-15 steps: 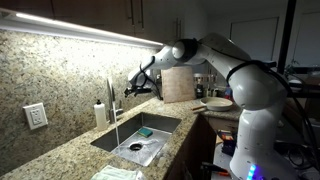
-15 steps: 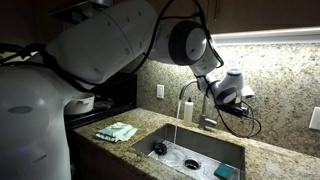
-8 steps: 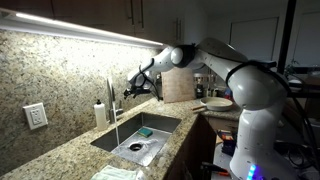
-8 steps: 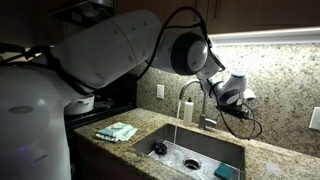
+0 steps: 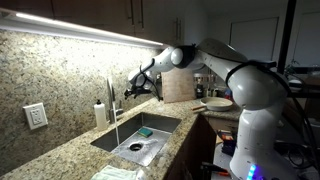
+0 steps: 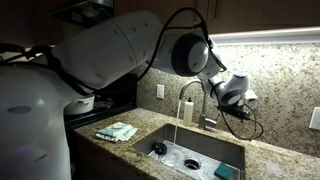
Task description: Close the faucet and center the spout
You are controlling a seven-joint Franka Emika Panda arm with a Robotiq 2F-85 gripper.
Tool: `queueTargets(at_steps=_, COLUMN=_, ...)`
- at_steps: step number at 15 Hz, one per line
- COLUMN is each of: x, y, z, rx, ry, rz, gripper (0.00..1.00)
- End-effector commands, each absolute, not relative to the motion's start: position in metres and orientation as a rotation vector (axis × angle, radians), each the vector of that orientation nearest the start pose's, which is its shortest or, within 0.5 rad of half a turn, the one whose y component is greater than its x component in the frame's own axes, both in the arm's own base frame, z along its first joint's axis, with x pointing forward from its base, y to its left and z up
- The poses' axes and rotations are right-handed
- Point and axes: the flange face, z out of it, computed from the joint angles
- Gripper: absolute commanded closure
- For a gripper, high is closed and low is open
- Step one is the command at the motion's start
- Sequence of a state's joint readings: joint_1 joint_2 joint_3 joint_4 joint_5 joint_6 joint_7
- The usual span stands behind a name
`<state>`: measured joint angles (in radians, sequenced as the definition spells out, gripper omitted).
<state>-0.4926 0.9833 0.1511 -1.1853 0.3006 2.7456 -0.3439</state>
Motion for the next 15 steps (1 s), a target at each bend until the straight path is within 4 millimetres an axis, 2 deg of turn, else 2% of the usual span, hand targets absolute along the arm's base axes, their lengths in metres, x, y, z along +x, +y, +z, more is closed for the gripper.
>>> queueTargets(at_steps=1, x=0.736, y=-0.337, z=0.249, rx=-2.849, ry=0.502, rz=-0.963, gripper=0.00)
queueTargets(at_steps=4, x=0.735, y=-0.350, z=0.252, rx=-2.822, ry=0.510, rz=-0.992, gripper=0.00)
queueTargets(at_steps=9, x=0.738, y=-0.353, z=0.256, rx=-2.779, ry=0.466, rz=-0.938, gripper=0.00)
queueTargets(at_steps=10, x=0.763, y=-0.292, z=0.242, rx=-2.777, ry=0.447, rz=-0.904, gripper=0.00)
queueTargets(at_steps=13, x=0.784, y=-0.229, z=0.227, rx=-2.765, ry=0.356, rz=-0.839, gripper=0.00)
queueTargets(at_steps=14, x=0.791, y=-0.213, z=0.221, rx=-2.776, ry=0.341, rz=-0.847, gripper=0.00)
queueTargets(at_steps=15, x=0.796, y=-0.210, z=0.218, rx=-2.788, ry=0.358, rz=-0.883, gripper=0.00)
